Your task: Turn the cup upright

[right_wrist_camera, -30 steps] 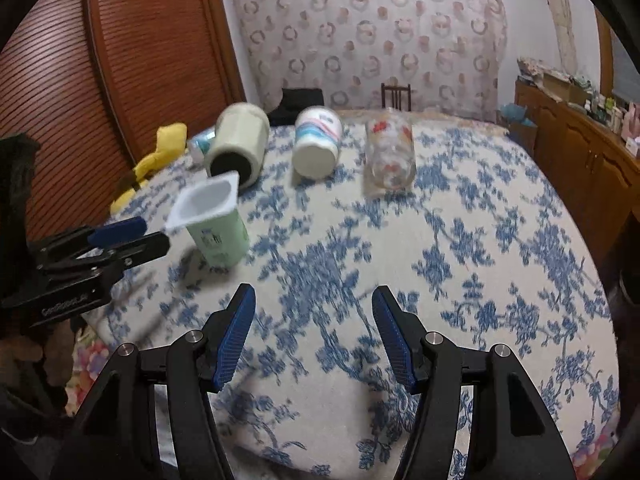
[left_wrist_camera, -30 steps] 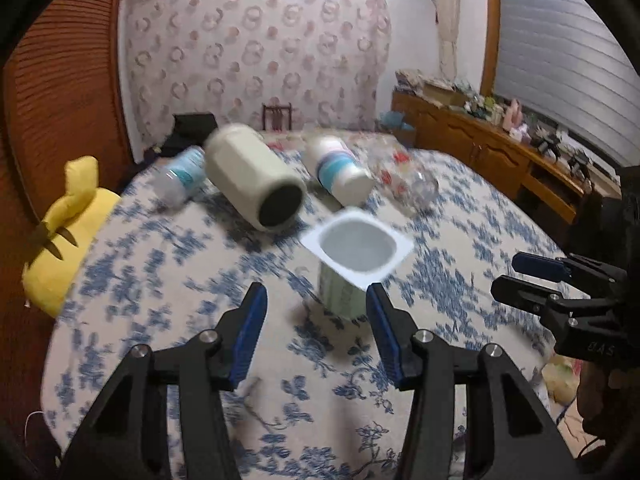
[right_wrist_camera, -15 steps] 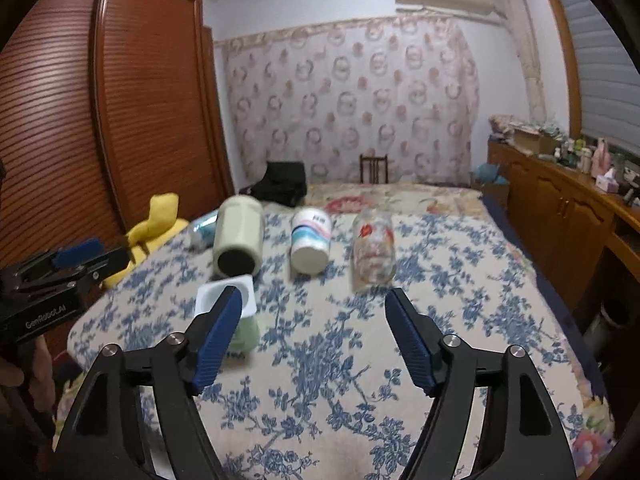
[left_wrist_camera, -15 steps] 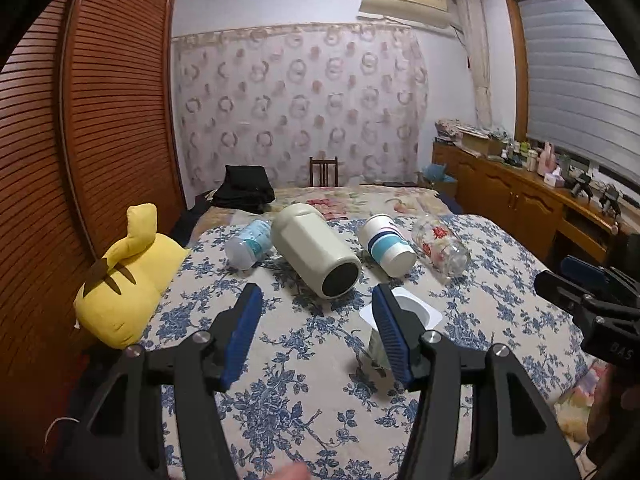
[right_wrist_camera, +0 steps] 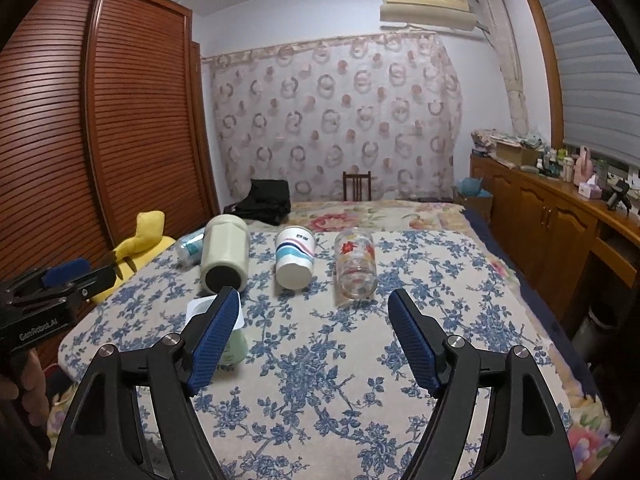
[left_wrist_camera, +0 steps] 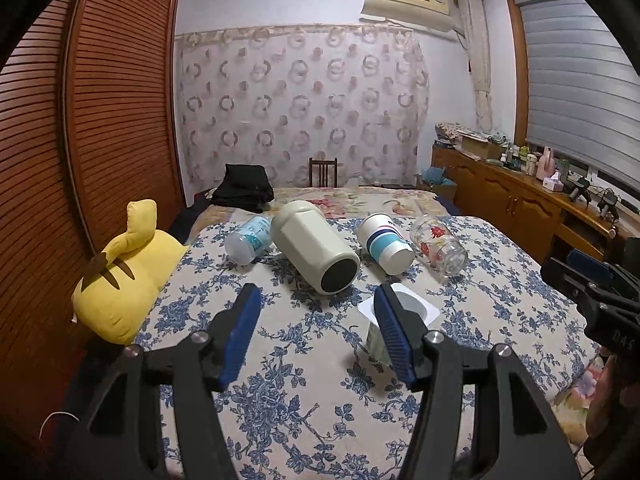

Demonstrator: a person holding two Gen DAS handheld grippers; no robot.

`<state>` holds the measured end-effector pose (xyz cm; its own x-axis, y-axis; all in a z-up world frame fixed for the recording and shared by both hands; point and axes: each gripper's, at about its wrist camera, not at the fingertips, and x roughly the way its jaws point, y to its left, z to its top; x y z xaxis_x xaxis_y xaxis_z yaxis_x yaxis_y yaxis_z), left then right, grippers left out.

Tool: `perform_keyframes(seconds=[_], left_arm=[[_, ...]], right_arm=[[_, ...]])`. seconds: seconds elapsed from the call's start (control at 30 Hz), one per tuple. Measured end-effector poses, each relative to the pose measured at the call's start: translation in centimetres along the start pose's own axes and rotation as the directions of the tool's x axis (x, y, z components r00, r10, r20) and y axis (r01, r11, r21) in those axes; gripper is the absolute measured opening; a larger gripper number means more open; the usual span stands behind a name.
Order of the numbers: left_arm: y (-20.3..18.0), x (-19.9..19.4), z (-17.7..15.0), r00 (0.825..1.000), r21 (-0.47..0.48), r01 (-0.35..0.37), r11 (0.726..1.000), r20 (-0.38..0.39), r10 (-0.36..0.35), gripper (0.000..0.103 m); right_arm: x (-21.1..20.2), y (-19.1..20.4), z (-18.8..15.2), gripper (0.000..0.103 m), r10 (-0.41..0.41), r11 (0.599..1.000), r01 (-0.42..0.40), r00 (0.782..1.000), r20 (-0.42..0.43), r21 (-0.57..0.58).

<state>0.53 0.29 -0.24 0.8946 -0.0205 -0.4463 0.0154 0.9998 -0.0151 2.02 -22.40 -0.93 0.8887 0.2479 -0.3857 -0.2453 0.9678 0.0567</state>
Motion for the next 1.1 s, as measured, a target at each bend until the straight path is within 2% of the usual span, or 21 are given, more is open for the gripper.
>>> perform_keyframes(seconds=[1.1], left_arm=[[-0.11, -0.47, 0.27, 1.0, -0.009, -0.006, 1.0, 0.015, 0.006, 0.06]], right_arm=[[-0.26, -0.32, -0.01, 0.079, -0.009, 1.0, 0.01, 1.0, 0.004, -0.003]])
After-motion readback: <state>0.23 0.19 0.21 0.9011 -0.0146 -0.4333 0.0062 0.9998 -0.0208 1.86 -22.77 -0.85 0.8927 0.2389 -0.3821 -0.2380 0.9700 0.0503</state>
